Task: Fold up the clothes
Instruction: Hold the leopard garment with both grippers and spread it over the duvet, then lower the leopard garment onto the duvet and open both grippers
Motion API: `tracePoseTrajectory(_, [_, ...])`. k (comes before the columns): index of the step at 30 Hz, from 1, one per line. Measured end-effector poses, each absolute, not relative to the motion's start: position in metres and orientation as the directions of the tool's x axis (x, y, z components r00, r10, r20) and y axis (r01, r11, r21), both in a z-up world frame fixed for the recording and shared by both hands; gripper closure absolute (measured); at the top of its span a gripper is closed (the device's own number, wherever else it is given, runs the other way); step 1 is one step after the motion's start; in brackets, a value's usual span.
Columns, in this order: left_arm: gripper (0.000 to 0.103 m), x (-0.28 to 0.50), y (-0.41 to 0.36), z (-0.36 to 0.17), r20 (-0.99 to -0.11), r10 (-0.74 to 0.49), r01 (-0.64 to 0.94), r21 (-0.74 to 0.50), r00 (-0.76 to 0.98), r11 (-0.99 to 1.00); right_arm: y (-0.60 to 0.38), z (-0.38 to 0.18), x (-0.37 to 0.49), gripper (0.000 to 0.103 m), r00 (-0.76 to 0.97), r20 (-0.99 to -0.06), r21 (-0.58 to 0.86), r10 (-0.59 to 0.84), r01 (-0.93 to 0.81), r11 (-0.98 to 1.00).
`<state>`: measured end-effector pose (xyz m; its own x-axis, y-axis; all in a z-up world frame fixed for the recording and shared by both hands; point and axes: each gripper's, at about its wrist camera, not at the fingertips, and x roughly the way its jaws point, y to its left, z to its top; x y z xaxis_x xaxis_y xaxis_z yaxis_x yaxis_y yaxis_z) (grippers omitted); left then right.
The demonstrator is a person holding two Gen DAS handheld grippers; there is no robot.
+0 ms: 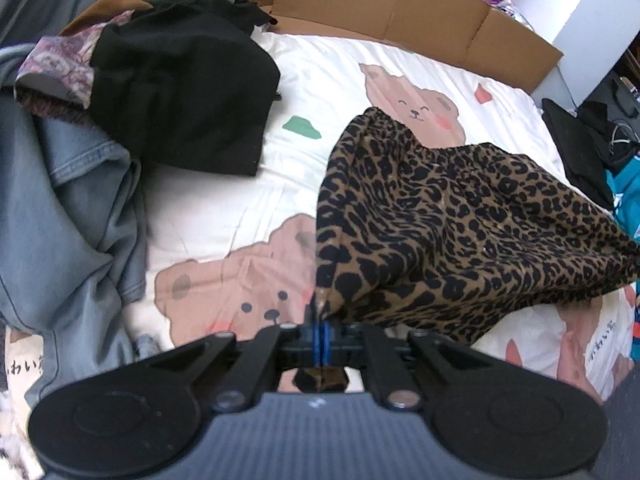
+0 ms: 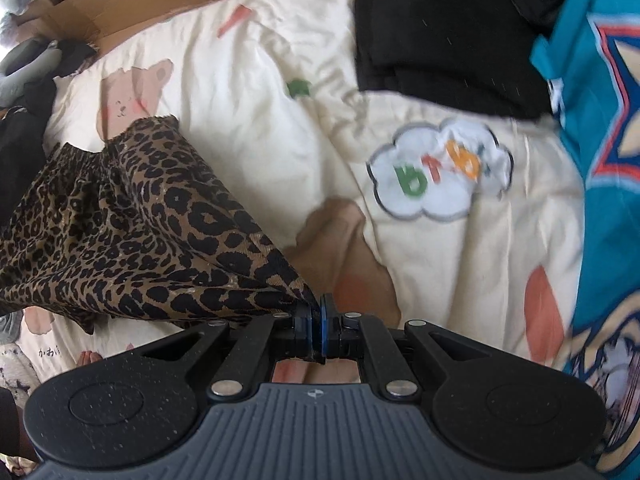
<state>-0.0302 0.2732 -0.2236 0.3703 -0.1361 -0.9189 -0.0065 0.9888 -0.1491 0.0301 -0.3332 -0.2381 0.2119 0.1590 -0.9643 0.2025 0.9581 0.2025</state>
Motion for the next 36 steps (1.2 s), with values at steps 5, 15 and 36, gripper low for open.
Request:
tracePoseTrajectory(5, [0.1, -0.044, 0.279, -0.229, -0.934, -0.123, -0.021, -0.138, 0.336, 0.99, -0.332, -0.244, 0.014, 0.102, 0.195, -0.964, 0.222, 0.179, 0.227, 0.948])
tracePoseTrajectory(15, [0.101, -0.057, 0.278, -0.214, -0.934, -0.125, -0.027, -0.142, 0.334, 0.99, -0.334, -0.24, -0.006, 0.102, 0.19, -0.962, 0.244, 0.198, 0.261, 0.934])
tracePoseTrajectory(36, [0.1, -0.103, 0.273, -0.223, -0.957, -0.178, -0.07, -0.199, 0.23, 0.978, -0.341, -0.231, -0.037, 0.1, 0.122, -0.975, 0.213, 0.184, 0.296, 0.931])
